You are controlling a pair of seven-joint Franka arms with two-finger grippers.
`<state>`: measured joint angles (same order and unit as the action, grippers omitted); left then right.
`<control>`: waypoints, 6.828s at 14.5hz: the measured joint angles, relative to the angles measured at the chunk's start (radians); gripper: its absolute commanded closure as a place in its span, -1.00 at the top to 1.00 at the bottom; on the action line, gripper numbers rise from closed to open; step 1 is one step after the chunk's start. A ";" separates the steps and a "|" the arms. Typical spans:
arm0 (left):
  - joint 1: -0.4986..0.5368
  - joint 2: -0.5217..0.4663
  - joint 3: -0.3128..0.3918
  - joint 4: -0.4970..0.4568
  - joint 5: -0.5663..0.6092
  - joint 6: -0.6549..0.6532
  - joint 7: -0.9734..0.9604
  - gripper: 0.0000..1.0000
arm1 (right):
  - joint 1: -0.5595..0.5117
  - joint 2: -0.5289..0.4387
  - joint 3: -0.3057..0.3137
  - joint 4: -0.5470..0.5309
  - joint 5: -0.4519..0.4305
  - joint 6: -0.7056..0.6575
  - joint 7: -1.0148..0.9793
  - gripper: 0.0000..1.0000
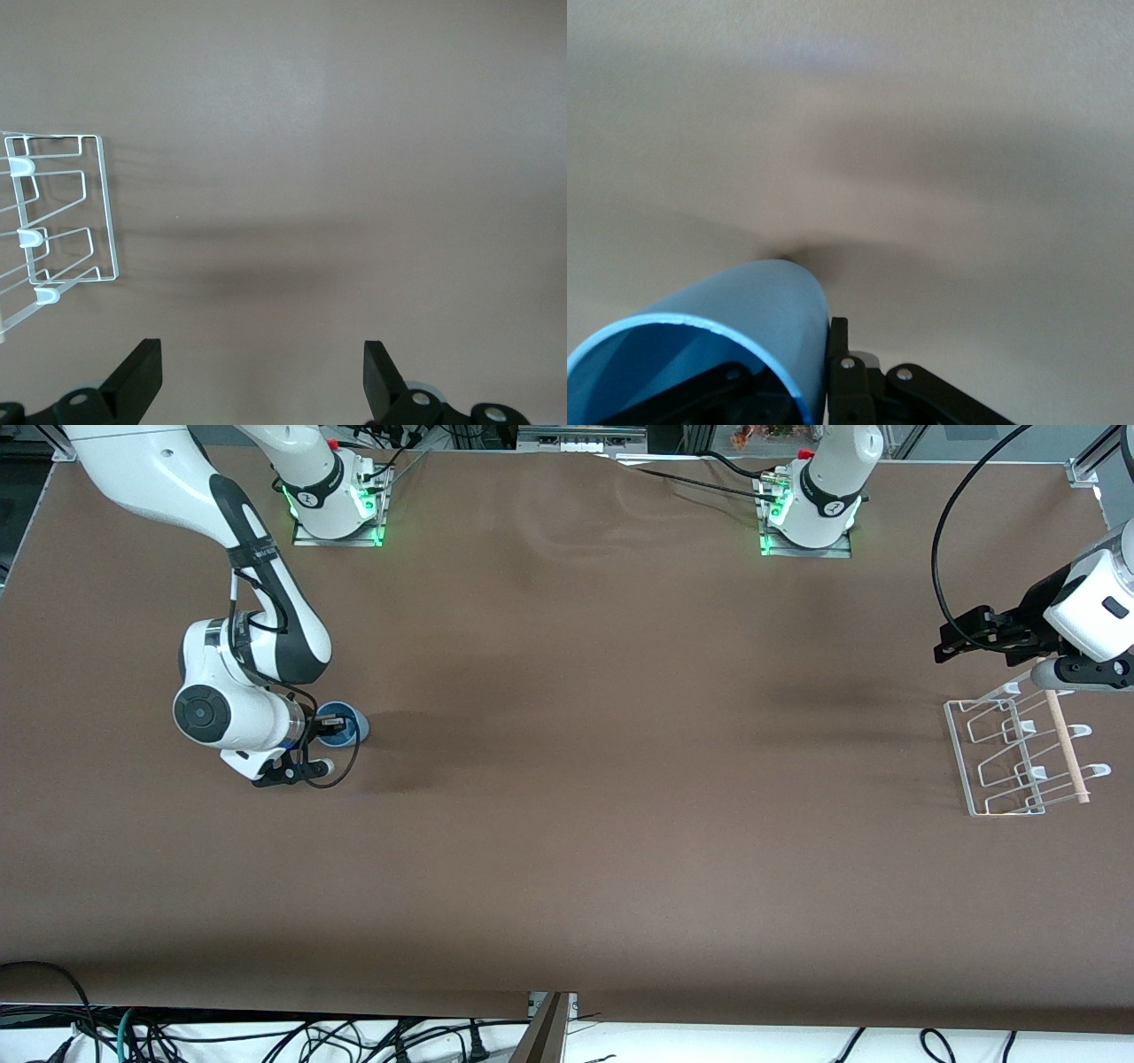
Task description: Transfer cup to left arm and place on rack
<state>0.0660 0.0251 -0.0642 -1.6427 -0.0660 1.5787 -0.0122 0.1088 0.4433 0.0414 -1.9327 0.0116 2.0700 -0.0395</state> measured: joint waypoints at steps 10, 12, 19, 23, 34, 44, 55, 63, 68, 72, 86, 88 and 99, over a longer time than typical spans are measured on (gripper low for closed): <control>-0.002 0.001 -0.002 0.005 -0.021 -0.025 0.000 1.00 | 0.145 -0.016 0.057 0.289 0.232 -0.261 0.441 -1.00; -0.003 0.008 -0.015 0.005 -0.046 -0.058 0.001 1.00 | 0.190 -0.009 0.059 0.323 0.312 -0.261 0.556 -1.00; -0.021 0.061 -0.058 0.005 -0.311 -0.039 0.235 1.00 | 0.421 0.014 0.063 0.469 0.528 -0.104 0.985 -1.00; -0.031 0.113 -0.103 0.004 -0.399 0.002 0.532 1.00 | 0.505 0.018 0.063 0.484 0.651 0.025 1.135 -1.00; -0.044 0.072 -0.251 -0.093 -0.617 0.227 1.076 1.00 | 0.606 0.044 0.063 0.563 0.765 0.166 1.284 -1.00; -0.044 0.035 -0.297 -0.192 -0.618 0.309 1.222 1.00 | 0.622 0.052 0.062 0.587 0.765 0.201 1.303 -1.00; -0.037 0.022 -0.333 -0.225 -0.618 0.371 1.239 -0.81 | 0.632 0.062 0.055 0.599 0.764 0.235 1.305 0.76; 0.023 0.021 -0.328 -0.205 -0.587 0.218 1.224 -0.90 | 0.604 0.044 0.042 0.633 0.765 0.187 1.305 0.98; 0.087 0.021 -0.325 -0.159 -0.329 -0.014 1.033 -0.89 | 0.468 -0.005 0.016 0.636 0.764 0.004 1.290 0.98; 0.099 0.049 -0.324 -0.067 -0.076 -0.215 0.892 -0.90 | 0.417 -0.059 -0.137 0.638 0.763 -0.246 1.149 0.98; 0.154 0.362 -0.330 0.077 0.991 -0.636 0.774 -0.85 | 0.411 -0.106 -0.535 0.635 0.429 -0.684 0.446 0.98; 0.165 0.438 -0.325 0.073 1.059 -0.643 0.684 -0.85 | 0.403 -0.143 -0.532 0.593 0.366 -0.669 0.409 0.98; 0.216 0.548 -0.326 -0.116 1.241 -0.585 0.533 -0.91 | -0.003 -0.479 -0.037 0.123 0.057 -0.364 0.235 0.98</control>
<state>0.2824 0.5730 -0.3900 -1.7583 1.1749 0.9934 0.5209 0.1057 -0.0362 0.0049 -1.8100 0.0690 1.7063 0.1956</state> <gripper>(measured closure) 0.233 0.004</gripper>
